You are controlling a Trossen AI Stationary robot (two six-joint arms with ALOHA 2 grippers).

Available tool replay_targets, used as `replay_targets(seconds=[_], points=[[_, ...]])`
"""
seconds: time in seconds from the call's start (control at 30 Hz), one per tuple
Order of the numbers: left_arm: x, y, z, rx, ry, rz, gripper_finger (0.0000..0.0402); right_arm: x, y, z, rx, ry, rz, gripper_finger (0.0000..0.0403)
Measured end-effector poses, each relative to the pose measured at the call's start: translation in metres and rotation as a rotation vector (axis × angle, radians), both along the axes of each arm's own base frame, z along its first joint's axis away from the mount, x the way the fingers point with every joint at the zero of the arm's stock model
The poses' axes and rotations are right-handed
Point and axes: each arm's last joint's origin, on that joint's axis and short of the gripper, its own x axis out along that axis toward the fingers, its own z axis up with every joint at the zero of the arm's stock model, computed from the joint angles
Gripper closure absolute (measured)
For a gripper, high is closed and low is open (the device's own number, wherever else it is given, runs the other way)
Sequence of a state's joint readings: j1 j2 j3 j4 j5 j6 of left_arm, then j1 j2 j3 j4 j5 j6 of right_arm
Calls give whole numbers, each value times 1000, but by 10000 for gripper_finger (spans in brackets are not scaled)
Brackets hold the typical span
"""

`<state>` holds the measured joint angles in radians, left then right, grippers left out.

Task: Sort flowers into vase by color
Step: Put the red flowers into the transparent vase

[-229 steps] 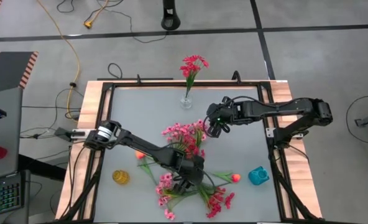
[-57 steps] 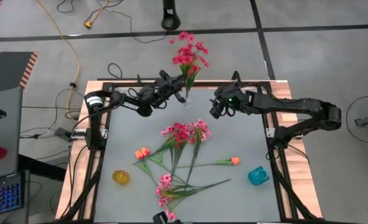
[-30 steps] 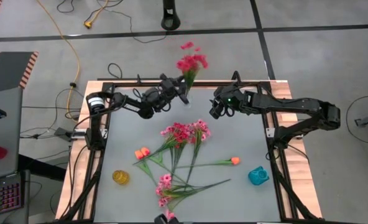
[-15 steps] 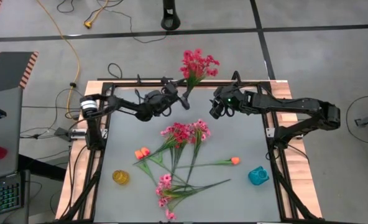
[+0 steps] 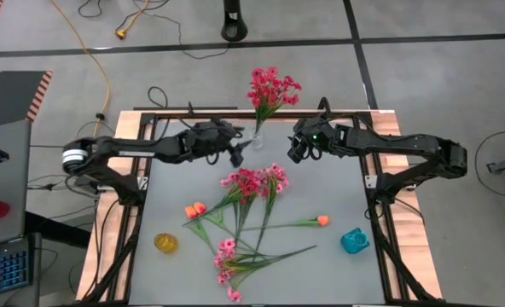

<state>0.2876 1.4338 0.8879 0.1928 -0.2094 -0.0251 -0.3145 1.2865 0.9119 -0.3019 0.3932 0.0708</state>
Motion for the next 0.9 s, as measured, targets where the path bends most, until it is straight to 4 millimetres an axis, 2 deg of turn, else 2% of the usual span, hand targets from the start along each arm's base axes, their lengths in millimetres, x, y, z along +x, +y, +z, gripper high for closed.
replay_targets(seconds=[0.13, 0.33, 0.7, 0.9], points=[[-6, -18, -1, -154, 46, -103, 161, 0, 0, 0, 0, -1, 0, 173], [-10, -53, -17, -303, 215, -204, 161, 0, 0, 0, 0, -1, 1, 173], [-22, -101, -35, -482, 417, -157, 161, 0, 0, 0, 1, 0, 2, 173], [-17, -116, -55, -512, 498, -138, 161, 0, 0, 0, 2, -1, 2, 173]])
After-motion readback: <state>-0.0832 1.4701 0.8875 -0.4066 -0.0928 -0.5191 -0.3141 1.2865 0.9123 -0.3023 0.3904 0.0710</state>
